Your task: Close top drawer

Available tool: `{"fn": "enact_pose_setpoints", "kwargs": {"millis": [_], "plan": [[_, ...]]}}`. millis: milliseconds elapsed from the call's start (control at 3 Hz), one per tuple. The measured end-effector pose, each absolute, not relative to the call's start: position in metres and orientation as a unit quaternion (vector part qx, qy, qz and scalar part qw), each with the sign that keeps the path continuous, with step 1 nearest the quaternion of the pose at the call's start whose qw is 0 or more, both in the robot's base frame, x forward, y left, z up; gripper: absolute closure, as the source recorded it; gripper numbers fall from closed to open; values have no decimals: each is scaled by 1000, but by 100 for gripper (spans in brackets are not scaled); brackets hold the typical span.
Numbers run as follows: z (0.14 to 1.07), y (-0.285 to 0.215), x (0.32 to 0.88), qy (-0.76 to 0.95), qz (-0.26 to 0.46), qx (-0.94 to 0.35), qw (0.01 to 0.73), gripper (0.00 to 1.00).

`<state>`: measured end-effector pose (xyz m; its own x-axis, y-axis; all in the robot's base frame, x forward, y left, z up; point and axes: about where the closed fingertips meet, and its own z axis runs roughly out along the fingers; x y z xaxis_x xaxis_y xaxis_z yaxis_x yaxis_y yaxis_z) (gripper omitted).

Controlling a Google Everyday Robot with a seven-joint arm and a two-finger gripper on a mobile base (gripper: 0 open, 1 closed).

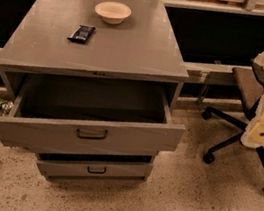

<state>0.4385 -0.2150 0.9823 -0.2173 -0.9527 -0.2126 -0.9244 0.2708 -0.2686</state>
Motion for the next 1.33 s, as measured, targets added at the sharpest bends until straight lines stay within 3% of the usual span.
{"fn": "enact_pose_setpoints", "kwargs": {"millis": [333,667,1333], "plan": [[982,-215,438,779,-42,-602,169,0],[981,-214,439,778,-40,-603,173,19],[881,-179,462,737,51,-643,201,65]]}}
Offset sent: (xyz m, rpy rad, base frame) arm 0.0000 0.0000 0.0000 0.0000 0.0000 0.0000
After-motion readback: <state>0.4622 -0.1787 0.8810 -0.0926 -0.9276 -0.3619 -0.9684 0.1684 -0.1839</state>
